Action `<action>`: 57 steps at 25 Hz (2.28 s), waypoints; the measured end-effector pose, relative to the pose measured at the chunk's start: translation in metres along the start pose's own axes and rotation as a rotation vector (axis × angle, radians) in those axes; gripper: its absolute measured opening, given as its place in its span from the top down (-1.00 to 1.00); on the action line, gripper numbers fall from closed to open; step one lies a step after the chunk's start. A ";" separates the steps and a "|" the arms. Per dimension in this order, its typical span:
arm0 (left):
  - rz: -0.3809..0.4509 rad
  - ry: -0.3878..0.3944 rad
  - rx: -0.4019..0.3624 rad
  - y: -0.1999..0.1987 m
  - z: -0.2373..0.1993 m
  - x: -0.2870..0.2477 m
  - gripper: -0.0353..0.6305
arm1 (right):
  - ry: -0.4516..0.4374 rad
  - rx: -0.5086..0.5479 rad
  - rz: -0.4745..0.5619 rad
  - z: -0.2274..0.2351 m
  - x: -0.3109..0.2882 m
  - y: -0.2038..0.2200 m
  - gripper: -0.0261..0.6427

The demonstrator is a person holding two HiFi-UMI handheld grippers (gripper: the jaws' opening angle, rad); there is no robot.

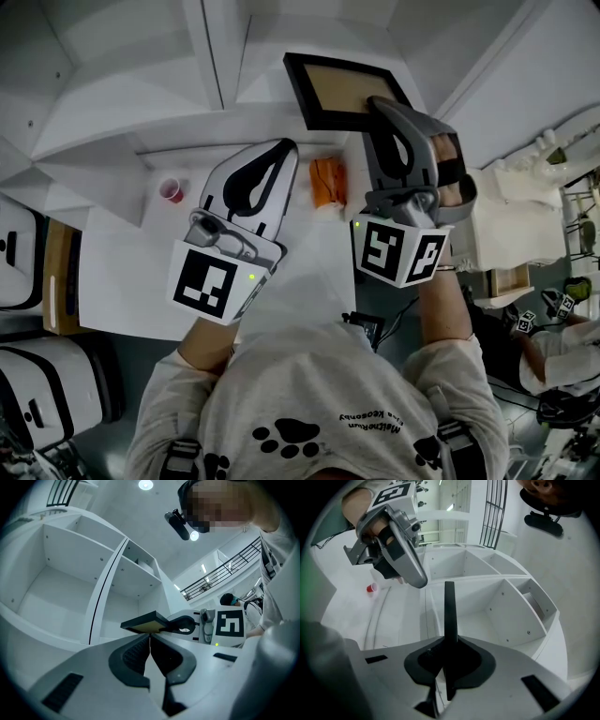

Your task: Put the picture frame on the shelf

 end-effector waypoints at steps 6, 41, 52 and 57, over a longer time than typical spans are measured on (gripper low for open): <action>0.003 0.000 0.000 -0.002 0.005 -0.001 0.82 | -0.052 0.053 -0.053 -0.004 -0.007 0.001 0.73; 0.030 0.067 0.016 -0.007 0.044 -0.045 0.82 | -0.298 -0.054 -0.119 -0.021 -0.016 0.005 0.50; 0.048 0.089 -0.010 -0.008 0.042 -0.060 0.82 | -0.265 -0.073 -0.155 -0.019 -0.011 0.013 0.46; 0.051 0.108 -0.037 -0.007 0.047 -0.068 0.82 | -0.256 -0.082 -0.168 -0.019 -0.008 0.017 0.46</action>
Point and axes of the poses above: the fingertips, and each gripper's own axes: x backward along the fingers, z to its right, y out of its underside, the point moved 1 cm from there along x, backward along the fingers, and after that the axes turned 12 degrees about -y, right-handed, at the moved point
